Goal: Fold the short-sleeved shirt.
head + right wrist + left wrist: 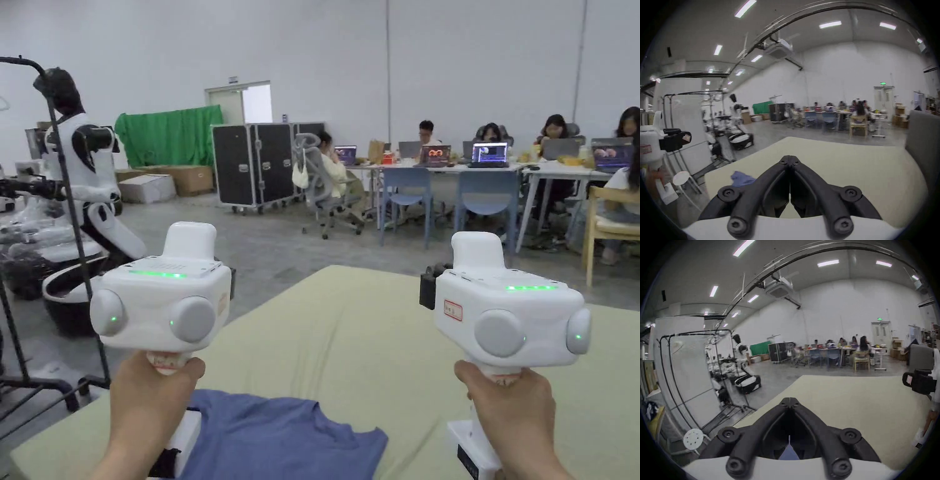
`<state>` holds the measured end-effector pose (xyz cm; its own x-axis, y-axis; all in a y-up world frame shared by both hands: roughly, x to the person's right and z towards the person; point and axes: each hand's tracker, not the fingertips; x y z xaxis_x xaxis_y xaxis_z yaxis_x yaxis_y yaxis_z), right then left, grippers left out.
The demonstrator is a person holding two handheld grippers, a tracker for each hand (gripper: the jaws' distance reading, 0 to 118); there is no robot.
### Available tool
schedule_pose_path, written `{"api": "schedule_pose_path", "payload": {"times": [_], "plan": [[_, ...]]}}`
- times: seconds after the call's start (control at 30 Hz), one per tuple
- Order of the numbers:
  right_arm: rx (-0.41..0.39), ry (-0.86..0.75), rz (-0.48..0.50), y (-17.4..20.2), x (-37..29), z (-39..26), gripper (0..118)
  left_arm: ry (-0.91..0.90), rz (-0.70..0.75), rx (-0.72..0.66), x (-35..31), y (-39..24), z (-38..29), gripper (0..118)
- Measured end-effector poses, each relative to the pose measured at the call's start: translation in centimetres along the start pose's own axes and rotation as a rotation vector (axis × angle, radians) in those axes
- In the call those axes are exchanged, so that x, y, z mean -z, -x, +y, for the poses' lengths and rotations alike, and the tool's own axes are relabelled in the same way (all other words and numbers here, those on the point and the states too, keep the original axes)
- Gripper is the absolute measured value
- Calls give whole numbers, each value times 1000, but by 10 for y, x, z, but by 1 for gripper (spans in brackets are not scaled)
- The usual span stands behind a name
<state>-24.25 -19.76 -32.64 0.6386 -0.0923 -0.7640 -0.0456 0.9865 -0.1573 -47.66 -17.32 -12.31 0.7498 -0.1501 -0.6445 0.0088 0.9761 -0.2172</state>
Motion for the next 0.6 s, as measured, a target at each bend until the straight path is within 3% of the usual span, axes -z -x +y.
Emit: {"api": "schedule_pose_path", "payload": {"times": [0.2, 0.23, 0.27, 0.3, 0.37, 0.6], "plan": [[-56, 17, 11, 12, 18, -3, 3, 34, 7, -44, 16, 19, -20, 0], [-58, 22, 7, 7, 22, -4, 3, 53, -27, -69, 23, 17, -23, 8], [-57, 26, 1, 5, 17, -7, 3, 81, -49, -89, 30, 14, -26, 64], [-55, 35, -3, -2, 19, -9, 3, 136, -79, -108, 44, 9, -32, 99], [-61, 50, -14, -16, 24, -16, 3, 210, -170, -130, 68, -2, -53, 101], [-94, 184, -85, -80, 49, -66, 3, 513, -210, -21, 173, -79, -166, 101]]}}
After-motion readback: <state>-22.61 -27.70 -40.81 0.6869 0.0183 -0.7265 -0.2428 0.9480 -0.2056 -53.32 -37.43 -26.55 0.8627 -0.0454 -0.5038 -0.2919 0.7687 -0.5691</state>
